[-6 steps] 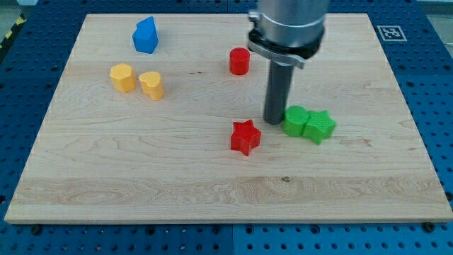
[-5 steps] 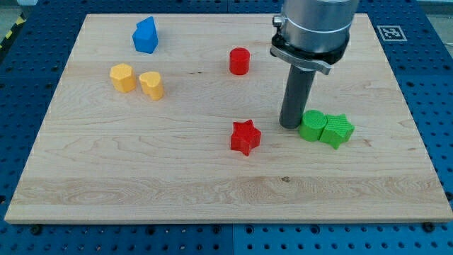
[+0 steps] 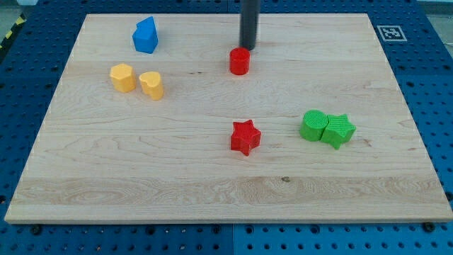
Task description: Move the red circle to the center
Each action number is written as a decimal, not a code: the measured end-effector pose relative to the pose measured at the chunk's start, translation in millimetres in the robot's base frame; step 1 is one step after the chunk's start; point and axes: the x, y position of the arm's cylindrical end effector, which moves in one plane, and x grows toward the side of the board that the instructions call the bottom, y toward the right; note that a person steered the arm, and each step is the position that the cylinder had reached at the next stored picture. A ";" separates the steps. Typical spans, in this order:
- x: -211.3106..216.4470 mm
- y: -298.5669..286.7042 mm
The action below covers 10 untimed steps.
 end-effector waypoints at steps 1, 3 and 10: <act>13.2 -9.1; 67.5 -5.2; 135.5 19.0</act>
